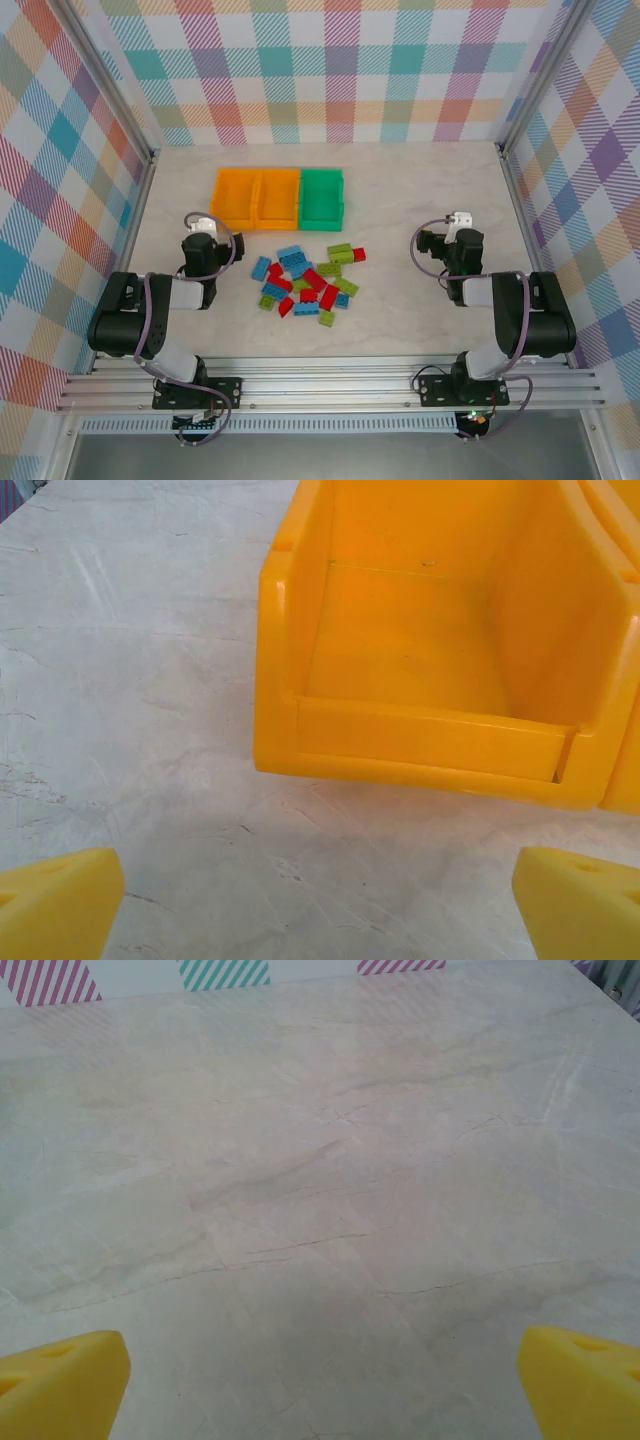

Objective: Sort the legos into containers by color

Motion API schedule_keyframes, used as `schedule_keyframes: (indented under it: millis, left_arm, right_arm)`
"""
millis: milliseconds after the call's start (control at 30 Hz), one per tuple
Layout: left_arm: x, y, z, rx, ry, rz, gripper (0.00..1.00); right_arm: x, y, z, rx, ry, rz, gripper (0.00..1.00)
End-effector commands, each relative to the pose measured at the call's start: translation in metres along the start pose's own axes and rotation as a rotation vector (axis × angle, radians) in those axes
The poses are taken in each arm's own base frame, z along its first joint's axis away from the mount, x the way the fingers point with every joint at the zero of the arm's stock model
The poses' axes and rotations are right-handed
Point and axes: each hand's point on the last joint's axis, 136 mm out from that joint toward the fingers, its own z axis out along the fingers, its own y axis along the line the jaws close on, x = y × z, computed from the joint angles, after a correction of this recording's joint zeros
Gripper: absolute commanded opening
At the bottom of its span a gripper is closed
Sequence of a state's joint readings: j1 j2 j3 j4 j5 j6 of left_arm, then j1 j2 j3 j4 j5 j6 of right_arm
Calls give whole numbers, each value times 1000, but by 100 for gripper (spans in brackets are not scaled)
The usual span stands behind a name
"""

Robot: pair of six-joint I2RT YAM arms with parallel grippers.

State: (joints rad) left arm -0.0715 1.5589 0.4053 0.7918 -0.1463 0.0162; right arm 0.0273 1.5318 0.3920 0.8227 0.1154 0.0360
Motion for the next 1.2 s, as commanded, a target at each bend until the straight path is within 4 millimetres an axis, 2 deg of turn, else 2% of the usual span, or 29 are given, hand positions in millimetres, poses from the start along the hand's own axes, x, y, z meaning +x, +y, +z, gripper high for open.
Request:
schedule_keyframes:
  millis: [0, 500, 567, 600, 667, 700, 767, 833, 900, 1033, 1100, 1167]
  left_arm:
    - [-8, -6, 2, 21, -24, 9, 100]
    - [-9, -6, 2, 25, -23, 6, 100]
    - [-9, -6, 2, 26, -23, 5, 100]
    - [-8, -6, 2, 26, -22, 5, 100]
    - [-9, -6, 1, 25, -27, 5, 100]
    - [-10, -6, 1, 27, -27, 7, 100]
    - [-17, -7, -2, 21, -24, 11, 100]
    - [-29, -4, -14, -11, -27, 6, 100]
    - [-42, 5, -30, -72, 13, -49, 100]
    - [-75, 11, -68, -136, 104, -248, 100]
    - [-80, -4, -82, -87, 202, -358, 100]
    - [-72, -27, -95, -33, 341, -411, 100]
  right_arm:
    - [-9, 3, 0, -7, -33, -8, 100]
    - [-10, -2, -1, 21, -39, 7, 100]
    - [-14, -8, -5, 43, -42, 26, 100]
    - [-16, -3, -7, 20, -60, 13, 100]
    - [-30, 10, -22, 22, -81, -51, 100]
    - [-39, 10, -32, 55, -74, -47, 100]
    - [-49, -1, -61, 114, -30, 159, 100]
    - [-49, 7, -91, 72, 54, 350, 100]
    - [-46, 35, -114, -67, 170, 428, 100]
    - [-28, 84, -152, -257, 476, 418, 100]
    - [-19, 104, -167, -312, 629, 383, 100]
    - [-9, 125, -182, -365, 771, 318, 100]
